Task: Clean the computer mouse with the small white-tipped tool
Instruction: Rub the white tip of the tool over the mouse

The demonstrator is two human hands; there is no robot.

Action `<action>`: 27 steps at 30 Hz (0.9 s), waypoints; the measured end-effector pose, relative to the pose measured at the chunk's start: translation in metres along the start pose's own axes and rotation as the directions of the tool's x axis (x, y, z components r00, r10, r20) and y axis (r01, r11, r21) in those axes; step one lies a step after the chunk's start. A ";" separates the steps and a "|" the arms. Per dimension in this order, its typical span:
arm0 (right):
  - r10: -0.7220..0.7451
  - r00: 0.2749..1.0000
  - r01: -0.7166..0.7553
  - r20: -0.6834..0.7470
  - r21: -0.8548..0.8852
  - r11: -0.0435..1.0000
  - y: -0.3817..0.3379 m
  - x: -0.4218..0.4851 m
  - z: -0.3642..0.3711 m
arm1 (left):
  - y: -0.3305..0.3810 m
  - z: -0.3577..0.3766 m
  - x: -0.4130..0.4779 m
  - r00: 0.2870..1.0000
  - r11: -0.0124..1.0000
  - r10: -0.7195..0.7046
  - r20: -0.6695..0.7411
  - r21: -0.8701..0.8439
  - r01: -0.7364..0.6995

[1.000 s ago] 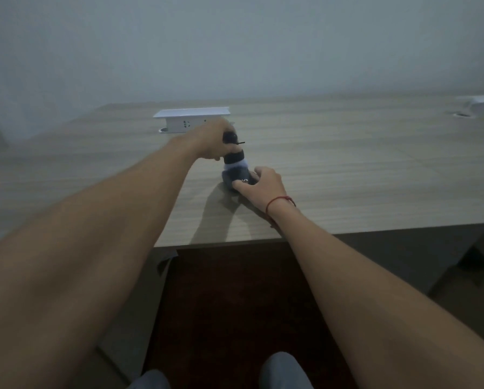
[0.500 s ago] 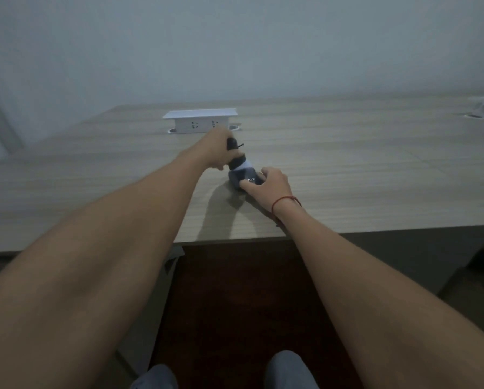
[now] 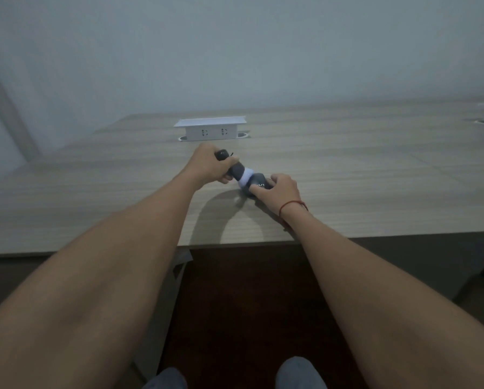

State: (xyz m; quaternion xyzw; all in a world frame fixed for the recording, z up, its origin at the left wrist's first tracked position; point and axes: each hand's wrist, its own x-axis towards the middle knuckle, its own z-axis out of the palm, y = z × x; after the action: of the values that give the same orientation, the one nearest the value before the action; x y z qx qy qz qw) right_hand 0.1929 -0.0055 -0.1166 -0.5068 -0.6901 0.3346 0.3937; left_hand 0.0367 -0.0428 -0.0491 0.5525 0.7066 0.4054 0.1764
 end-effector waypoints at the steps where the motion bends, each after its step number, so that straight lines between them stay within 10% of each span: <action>1: -0.001 1.000 0.001 -0.005 -0.006 1.000 0.000 -0.001 0.000 | -0.003 -0.001 -0.001 1.000 1.000 -0.010 0.006 0.026 0.010; 17: 0.029 0.997 -0.031 -0.072 -0.025 0.999 -0.007 -0.007 0.009 | -0.022 0.012 -0.020 0.984 0.973 -0.129 -0.126 -0.206 0.102; 27: 0.034 0.998 -0.037 -0.057 -0.050 0.998 -0.007 -0.009 0.006 | -0.047 0.028 -0.019 0.943 0.958 -0.174 -0.282 0.172 0.228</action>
State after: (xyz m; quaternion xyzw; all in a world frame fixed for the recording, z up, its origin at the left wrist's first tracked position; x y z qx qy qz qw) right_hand 0.1858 -0.0162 -0.1154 -0.5381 -0.6781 0.3092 0.3939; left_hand 0.0329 -0.0522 -0.1059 0.4332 0.8141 0.3813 0.0643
